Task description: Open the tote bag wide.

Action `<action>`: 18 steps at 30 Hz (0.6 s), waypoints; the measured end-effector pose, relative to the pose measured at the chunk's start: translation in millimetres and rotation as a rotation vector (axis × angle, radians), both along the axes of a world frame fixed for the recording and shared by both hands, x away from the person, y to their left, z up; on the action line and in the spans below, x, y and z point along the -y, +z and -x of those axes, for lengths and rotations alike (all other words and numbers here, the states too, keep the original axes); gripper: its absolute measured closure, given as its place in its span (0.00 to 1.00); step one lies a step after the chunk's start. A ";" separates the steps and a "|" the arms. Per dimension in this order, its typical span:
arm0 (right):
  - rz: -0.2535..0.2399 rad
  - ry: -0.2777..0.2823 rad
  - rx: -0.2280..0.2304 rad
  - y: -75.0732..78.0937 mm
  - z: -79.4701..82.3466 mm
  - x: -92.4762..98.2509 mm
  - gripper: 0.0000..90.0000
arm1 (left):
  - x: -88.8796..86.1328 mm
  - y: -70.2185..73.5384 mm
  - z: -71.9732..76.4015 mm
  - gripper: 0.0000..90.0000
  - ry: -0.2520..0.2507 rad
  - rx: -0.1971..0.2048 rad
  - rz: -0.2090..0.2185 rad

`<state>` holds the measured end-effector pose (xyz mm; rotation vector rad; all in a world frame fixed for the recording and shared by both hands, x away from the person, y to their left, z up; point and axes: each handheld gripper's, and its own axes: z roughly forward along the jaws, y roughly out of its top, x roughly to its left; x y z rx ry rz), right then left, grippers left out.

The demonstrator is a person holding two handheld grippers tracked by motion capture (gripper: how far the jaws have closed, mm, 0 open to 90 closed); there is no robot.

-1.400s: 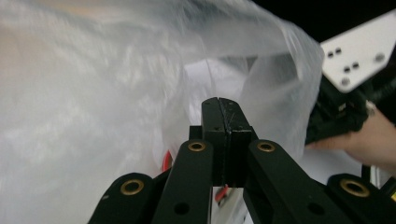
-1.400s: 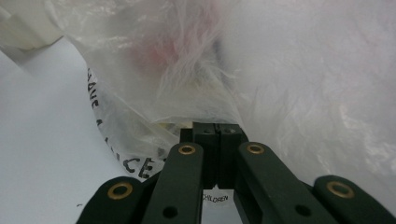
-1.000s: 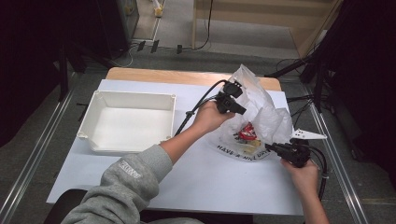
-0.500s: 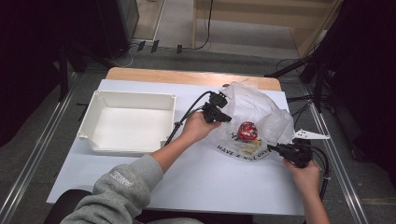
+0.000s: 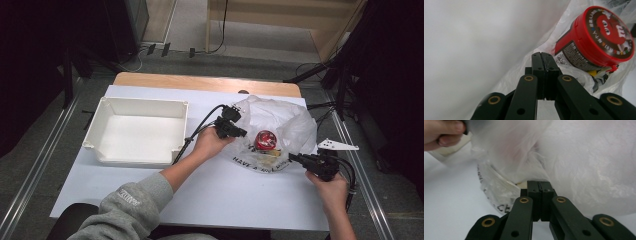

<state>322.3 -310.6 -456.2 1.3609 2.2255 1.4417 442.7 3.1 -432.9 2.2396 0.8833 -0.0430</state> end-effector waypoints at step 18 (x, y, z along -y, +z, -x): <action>0.046 0.196 0.091 92.1 5.2 -34.5 1.00 | 1.8 4.5 -0.1 1.00 -0.002 -0.002 -0.012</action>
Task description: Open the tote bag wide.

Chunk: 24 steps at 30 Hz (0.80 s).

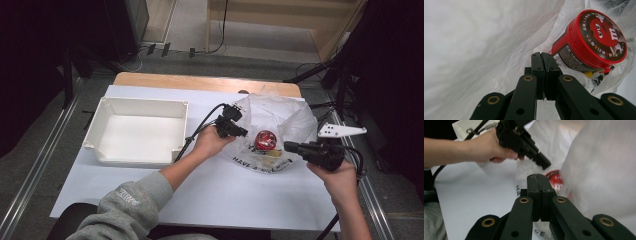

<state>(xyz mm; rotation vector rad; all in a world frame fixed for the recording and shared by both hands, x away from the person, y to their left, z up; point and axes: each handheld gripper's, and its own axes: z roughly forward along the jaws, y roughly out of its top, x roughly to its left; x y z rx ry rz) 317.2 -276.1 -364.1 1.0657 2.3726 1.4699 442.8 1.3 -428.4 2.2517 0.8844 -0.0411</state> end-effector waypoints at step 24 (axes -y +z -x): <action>0.081 0.127 0.046 51.7 -118.9 17.7 1.00 | 3.1 2.2 -0.8 0.99 -0.018 -0.007 -0.015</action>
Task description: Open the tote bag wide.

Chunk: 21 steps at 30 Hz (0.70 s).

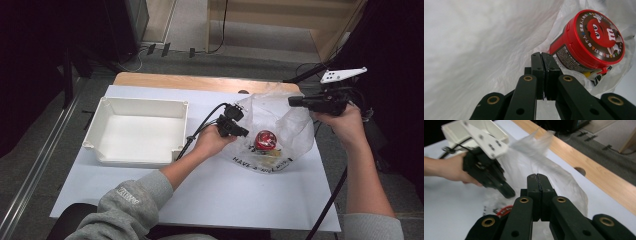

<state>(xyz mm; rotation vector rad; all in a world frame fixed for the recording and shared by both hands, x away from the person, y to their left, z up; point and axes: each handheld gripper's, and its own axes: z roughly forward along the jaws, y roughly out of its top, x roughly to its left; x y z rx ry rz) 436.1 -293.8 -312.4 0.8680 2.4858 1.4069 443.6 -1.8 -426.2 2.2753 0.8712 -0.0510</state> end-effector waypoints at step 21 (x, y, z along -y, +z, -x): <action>-0.117 -0.137 -0.097 -97.1 -20.8 20.8 1.00 | -4.4 -1.8 -5.4 0.99 -0.007 0.011 -0.008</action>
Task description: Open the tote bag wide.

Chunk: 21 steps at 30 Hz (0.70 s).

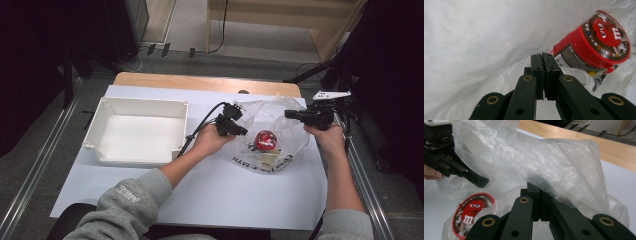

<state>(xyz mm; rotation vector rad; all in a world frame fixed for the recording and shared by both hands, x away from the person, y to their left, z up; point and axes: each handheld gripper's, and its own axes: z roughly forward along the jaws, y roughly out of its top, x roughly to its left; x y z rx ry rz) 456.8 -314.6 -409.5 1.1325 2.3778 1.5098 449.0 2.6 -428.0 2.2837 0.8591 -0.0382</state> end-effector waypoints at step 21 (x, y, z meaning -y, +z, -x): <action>0.062 -0.165 -0.127 -59.6 20.5 12.6 1.00 | -8.5 -16.7 -16.9 0.99 0.074 -0.015 -0.062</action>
